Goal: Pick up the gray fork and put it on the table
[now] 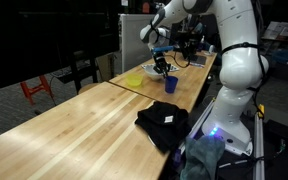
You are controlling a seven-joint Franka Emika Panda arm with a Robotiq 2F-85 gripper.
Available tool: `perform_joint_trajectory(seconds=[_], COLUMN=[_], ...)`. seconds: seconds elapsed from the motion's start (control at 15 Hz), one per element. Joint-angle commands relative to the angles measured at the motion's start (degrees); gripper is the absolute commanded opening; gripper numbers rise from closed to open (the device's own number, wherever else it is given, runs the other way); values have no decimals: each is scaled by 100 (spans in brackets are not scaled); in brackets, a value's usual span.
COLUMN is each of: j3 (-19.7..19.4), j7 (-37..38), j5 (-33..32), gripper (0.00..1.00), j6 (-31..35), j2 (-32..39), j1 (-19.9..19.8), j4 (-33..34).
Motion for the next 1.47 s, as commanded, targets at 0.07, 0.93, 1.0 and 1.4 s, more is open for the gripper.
perform_joint_trajectory(seconds=[0.07,0.93,1.0,1.4], j3=[-11,296,342,755], j7=[206,-325,-419,-699], j5=[-289,-586,-584,-600], gripper=[5,5,5,5], j6=[-12,236,311,769], j2=[-615,-2676,-2944,-4306], j1=[233,565,600,962], j4=[-250,-1407,-1720,-3408])
